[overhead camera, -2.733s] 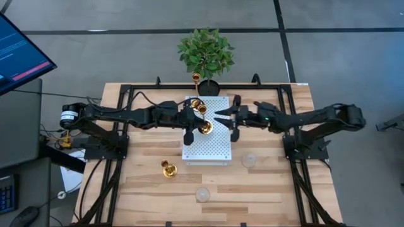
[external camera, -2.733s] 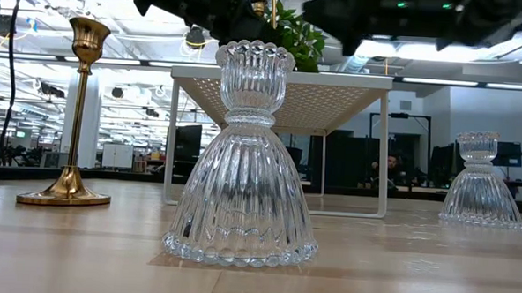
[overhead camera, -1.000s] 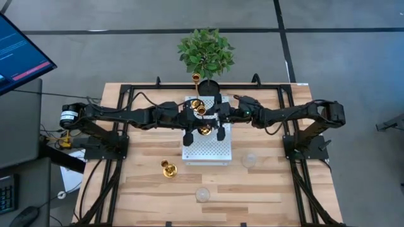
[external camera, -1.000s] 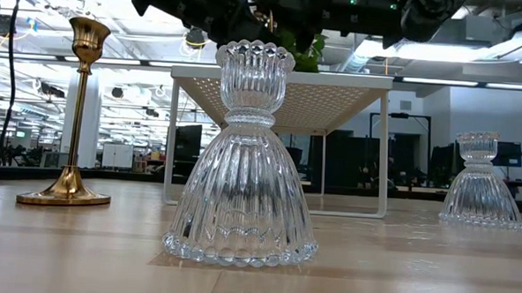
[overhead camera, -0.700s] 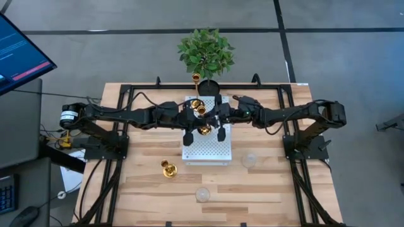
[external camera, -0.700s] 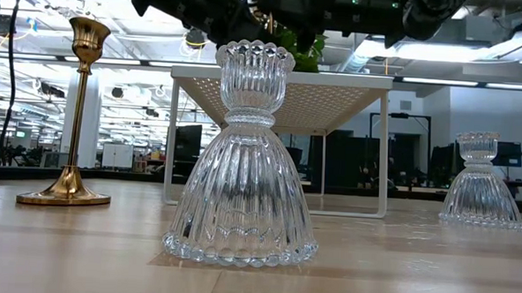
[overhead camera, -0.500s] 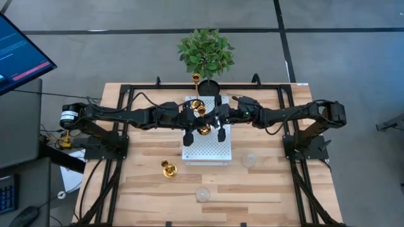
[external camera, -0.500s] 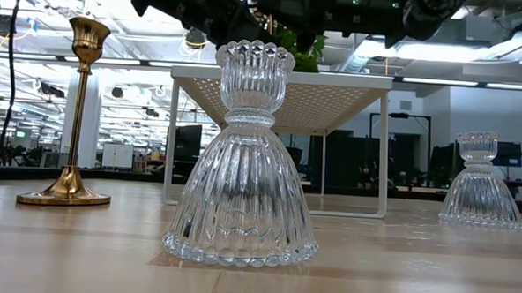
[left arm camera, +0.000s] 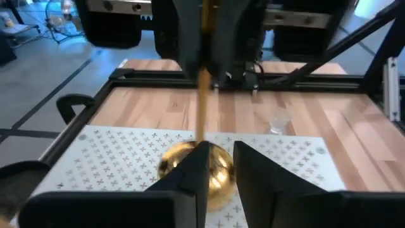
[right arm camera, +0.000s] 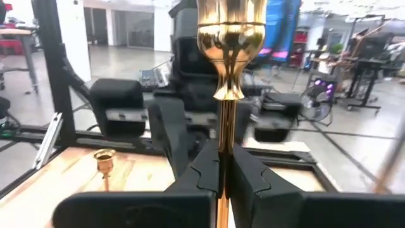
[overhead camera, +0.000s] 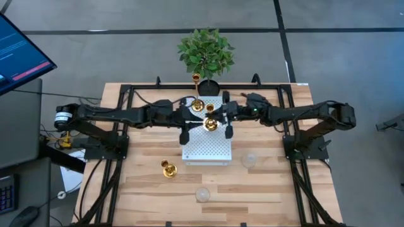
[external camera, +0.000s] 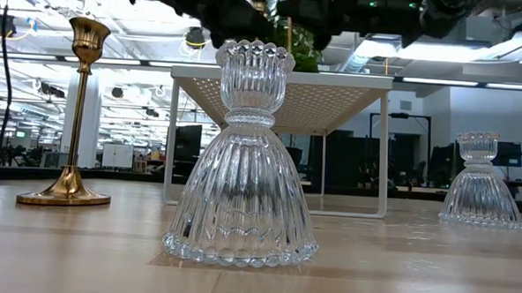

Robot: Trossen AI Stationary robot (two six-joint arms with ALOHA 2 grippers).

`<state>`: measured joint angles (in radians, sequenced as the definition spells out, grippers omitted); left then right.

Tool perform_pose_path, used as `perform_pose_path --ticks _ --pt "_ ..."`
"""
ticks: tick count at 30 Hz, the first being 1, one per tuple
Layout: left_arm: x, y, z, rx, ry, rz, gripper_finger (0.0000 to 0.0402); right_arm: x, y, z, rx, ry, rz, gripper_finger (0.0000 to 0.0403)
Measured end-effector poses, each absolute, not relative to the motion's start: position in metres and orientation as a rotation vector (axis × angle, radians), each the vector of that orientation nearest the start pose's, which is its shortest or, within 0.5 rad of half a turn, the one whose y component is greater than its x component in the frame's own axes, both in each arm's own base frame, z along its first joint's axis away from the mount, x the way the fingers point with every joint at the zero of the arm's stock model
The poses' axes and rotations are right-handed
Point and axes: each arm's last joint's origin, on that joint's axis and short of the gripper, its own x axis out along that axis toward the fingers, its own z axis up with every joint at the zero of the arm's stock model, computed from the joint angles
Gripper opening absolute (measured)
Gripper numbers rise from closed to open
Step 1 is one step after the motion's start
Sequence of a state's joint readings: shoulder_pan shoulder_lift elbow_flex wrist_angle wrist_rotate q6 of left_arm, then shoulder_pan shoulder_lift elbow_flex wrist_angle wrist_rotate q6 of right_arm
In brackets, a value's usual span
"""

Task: Pick & Place candle stick holders
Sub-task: Align the top gold candle holder with the other gold candle holder on the shelf

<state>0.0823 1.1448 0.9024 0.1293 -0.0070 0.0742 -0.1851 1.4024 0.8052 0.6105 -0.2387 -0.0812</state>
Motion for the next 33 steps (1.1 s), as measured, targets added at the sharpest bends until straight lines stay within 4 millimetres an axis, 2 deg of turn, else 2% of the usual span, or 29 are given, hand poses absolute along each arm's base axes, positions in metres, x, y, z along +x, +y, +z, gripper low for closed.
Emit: perform_pose_path --ticks 5,10,13,17,23,33 --pt "0.234 0.02 0.348 0.069 0.087 0.089 0.007 0.285 -0.061 0.276 -0.087 -0.027 0.001 0.0001" --pt "0.21 0.018 0.356 0.067 0.108 0.087 0.0071 0.275 -0.075 0.271 -0.082 -0.077 -0.058 0.0001" --pt "0.203 0.017 0.359 0.067 0.103 0.087 0.0071 0.275 -0.085 0.264 -0.061 -0.088 -0.086 0.0001" --pt "0.201 0.017 0.36 0.067 0.102 0.087 0.0071 0.28 -0.097 0.258 -0.042 -0.128 -0.083 0.0001" --pt "0.204 0.017 0.356 0.066 0.13 0.086 0.0071 0.29 -0.114 0.238 0.004 -0.098 -0.107 0.0001" --pt "0.211 0.018 0.351 0.064 0.155 0.085 0.0072 0.3 -0.131 0.237 -0.004 -0.089 -0.144 0.0001"
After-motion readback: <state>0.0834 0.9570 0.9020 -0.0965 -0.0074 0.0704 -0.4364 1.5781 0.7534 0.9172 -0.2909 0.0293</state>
